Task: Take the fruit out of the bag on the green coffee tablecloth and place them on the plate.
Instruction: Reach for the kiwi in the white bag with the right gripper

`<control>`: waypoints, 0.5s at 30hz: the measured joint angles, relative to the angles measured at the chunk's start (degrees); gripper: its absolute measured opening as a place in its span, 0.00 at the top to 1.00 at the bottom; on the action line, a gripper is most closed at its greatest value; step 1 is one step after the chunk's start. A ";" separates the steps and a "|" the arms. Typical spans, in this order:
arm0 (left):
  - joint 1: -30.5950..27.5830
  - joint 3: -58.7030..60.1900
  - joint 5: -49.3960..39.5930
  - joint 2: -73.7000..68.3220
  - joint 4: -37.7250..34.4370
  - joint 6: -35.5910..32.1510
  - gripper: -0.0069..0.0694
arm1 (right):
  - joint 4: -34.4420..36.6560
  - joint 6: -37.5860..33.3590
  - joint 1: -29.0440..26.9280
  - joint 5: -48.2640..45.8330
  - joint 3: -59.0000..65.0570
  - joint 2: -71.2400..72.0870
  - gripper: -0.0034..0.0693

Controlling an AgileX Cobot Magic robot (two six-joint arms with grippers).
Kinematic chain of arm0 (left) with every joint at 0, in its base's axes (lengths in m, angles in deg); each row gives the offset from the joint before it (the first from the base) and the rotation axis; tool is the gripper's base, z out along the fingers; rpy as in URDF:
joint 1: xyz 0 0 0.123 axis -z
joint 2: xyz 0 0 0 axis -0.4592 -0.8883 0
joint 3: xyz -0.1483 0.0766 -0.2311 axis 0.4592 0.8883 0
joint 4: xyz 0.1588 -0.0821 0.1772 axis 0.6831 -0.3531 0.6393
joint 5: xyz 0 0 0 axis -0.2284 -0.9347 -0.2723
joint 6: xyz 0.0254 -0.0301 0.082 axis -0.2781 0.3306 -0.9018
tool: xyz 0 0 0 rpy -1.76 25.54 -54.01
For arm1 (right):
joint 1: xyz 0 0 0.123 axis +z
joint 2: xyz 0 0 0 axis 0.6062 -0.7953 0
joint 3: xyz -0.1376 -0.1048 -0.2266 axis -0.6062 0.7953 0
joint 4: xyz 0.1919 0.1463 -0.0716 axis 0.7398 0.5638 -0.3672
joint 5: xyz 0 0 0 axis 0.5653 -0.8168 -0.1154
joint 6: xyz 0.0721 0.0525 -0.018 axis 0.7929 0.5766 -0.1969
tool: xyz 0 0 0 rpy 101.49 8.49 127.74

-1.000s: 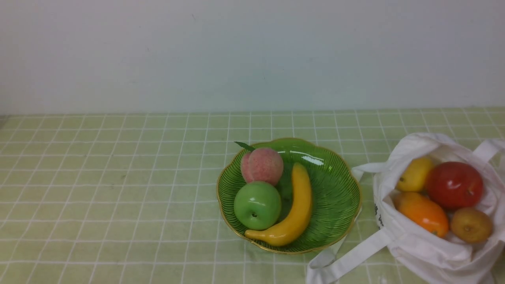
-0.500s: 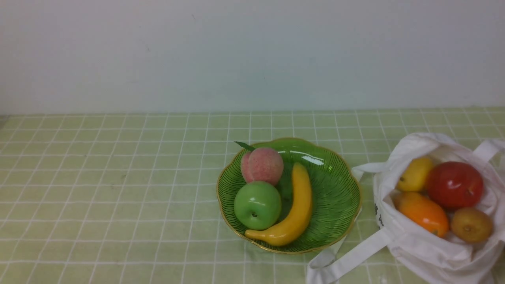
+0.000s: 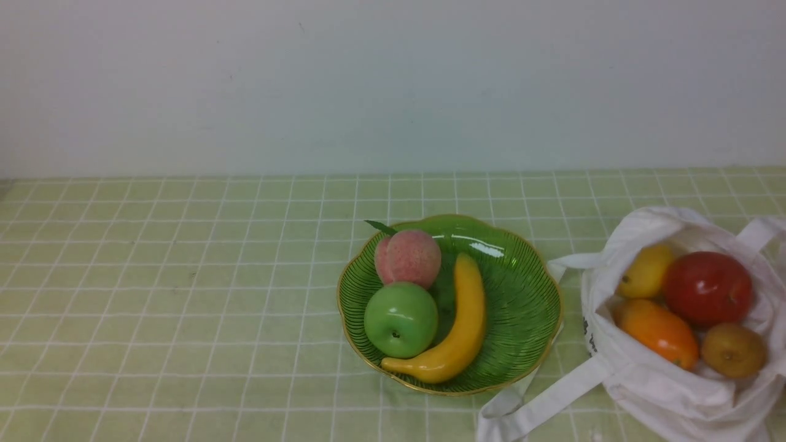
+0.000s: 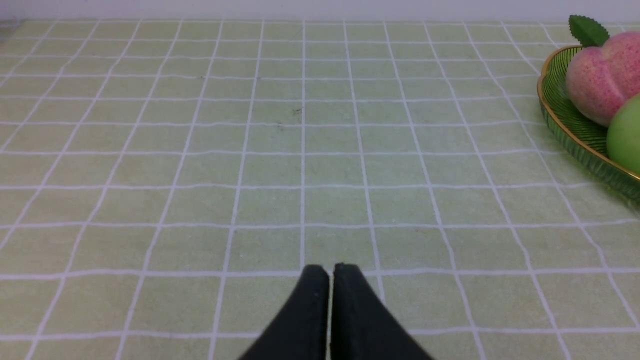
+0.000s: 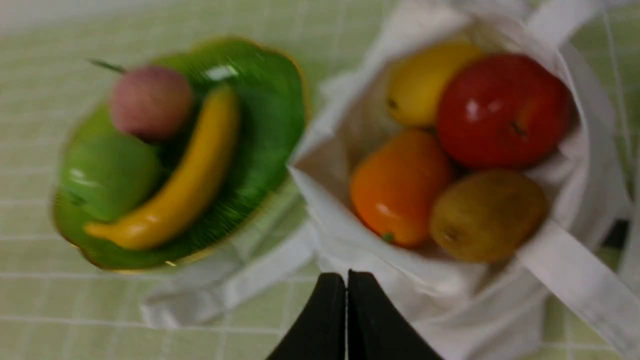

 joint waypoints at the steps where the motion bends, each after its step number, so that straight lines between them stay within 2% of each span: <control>1: 0.00 0.00 0.00 0.00 0.00 0.00 0.92 | -2.63 1.15 0.00 -2.15 -2.08 -2.90 0.94; 3: 0.00 0.00 0.00 0.00 0.00 0.00 0.92 | -5.71 1.53 0.00 -5.40 -4.79 -8.41 0.91; 7: 0.00 0.00 0.00 0.00 0.00 0.00 0.92 | -7.45 -1.54 1.24 -11.24 -11.22 -20.16 0.74; 11: 0.00 0.00 0.00 0.00 0.00 0.00 0.92 | -8.83 -3.75 5.07 -11.85 -13.97 -26.87 0.50; 15: 0.00 0.00 0.00 0.00 0.00 0.00 0.92 | -16.10 -0.70 8.03 -11.90 -15.75 -32.61 0.24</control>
